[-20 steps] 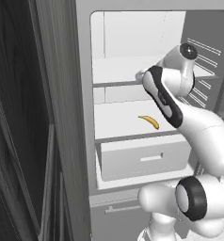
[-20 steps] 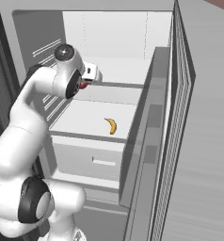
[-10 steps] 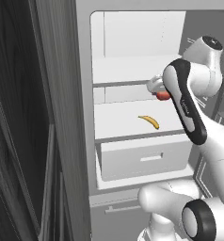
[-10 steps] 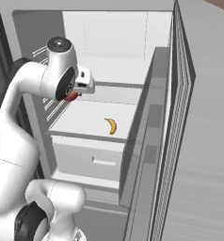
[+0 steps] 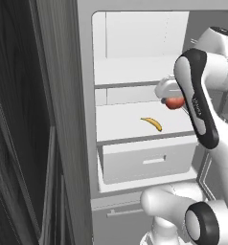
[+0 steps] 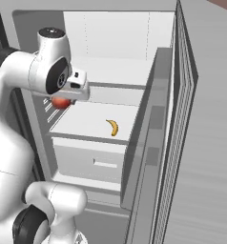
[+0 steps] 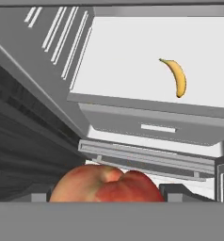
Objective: Pick the peach and banana from the fridge and place them inside the tupperware on the counter.
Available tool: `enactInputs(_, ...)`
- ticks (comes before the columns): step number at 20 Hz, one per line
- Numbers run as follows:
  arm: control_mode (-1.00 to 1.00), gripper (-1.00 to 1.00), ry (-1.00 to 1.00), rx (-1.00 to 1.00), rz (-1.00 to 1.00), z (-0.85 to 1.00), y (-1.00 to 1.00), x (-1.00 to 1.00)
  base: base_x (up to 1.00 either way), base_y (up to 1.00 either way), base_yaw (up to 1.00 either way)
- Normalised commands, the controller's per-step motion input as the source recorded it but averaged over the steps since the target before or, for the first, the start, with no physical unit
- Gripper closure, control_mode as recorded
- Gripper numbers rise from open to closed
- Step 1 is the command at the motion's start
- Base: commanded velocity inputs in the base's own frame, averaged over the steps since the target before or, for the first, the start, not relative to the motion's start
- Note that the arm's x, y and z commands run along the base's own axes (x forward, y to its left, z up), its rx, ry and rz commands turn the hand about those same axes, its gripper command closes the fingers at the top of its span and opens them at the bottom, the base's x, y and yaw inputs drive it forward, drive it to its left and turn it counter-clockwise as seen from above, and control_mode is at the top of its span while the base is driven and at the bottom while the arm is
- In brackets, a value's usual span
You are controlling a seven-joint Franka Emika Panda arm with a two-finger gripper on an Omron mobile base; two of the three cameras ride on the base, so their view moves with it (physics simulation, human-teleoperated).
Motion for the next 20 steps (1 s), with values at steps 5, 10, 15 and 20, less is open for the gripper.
enactInputs(5,1.00,1.00,0.03,0.00,0.00,0.00,-0.01,-0.09,-0.41,-0.02,0.00)
enactInputs(10,1.00,1.00,0.00,0.00,0.00,0.00,0.00,0.00,-0.62,0.00,0.00)
enactInputs(15,1.00,1.00,0.00,0.00,0.00,0.00,0.00,0.00,-0.73,0.00,0.00)
enactInputs(20,1.00,1.00,0.00,0.00,0.00,0.00,0.00,0.00,-0.87,0.00,0.00)
